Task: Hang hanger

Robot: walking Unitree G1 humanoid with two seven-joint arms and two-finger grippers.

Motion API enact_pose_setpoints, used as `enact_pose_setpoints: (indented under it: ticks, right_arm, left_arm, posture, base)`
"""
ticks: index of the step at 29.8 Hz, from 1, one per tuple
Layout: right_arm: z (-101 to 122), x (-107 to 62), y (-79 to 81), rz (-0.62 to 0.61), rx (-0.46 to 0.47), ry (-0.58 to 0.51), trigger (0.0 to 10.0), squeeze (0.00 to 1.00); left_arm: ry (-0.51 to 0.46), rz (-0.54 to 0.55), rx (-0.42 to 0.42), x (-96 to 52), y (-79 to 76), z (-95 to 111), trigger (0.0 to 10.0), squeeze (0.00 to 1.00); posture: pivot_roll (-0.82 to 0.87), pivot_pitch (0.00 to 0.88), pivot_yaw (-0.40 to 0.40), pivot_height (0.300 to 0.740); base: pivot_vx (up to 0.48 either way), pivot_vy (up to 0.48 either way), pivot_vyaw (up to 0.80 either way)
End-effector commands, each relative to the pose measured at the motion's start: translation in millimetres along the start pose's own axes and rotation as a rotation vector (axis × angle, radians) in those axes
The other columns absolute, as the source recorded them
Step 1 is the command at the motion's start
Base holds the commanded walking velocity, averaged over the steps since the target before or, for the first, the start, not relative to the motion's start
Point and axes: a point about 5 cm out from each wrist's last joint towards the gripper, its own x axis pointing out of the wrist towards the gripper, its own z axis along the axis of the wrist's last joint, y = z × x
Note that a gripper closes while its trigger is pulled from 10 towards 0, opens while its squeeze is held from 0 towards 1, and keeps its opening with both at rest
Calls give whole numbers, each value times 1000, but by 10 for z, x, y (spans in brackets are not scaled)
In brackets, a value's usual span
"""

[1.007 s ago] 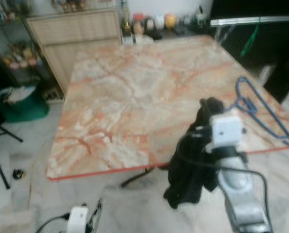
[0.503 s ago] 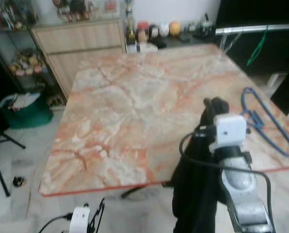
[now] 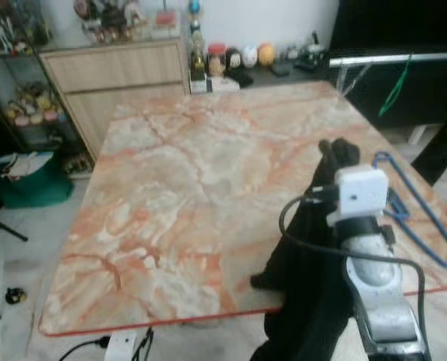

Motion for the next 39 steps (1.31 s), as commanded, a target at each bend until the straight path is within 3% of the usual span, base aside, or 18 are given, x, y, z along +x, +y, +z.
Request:
enact_pose_setpoints:
  ticks: [1, 19, 25, 33, 35, 36, 37, 39]
  right_arm:
    - [139, 53, -28, -5, 1, -61, 10000, 0]
    - [201, 133, -60, 0, -5, -83, 10000, 0]
    - [196, 138, -66, -3, -6, -81, 10000, 0]
    - [183, 136, -53, 0, -2, -79, 10000, 0]
    - [179, 136, -48, 0, 0, -77, 10000, 0]
    - [181, 136, -47, 1, 0, -77, 10000, 0]
    - [184, 137, -46, 2, -1, -78, 10000, 0]
    - [182, 138, -55, 1, -2, -78, 10000, 0]
  left_arm:
    - [40, 21, 11, -5, 19, -64, 10000, 0]
    - [49, 19, 21, -2, 2, -57, 10000, 0]
    - [16, 89, 13, -5, 42, -35, 10000, 0]
    - [5, 108, 112, -4, 61, -2, 10000, 0]
    - [2, 83, 200, -1, 53, 25, 10000, 0]
    - [-1, 66, 296, 2, 48, 53, 10000, 0]
    - [-2, 62, 341, 3, 47, 66, 10000, 0]
    - [-23, 52, 368, 4, 33, 87, 10000, 0]
  posture:
    - [-15, 0, 37, 740]
    - [-14, 0, 33, 740]
    - [-9, 0, 34, 740]
    - [2, 0, 37, 740]
    - [2, 0, 36, 740]
    - [-4, 0, 36, 740]
    - [-4, 0, 36, 740]
    - [7, 0, 35, 740]
  base:
    - [0, 0, 0]
    - [0, 0, 0]
    - [0, 0, 0]
    - [0, 0, 0]
    - [0, 0, 0]
    - [0, 0, 0]
    - [0, 0, 0]
    - [0, 0, 0]
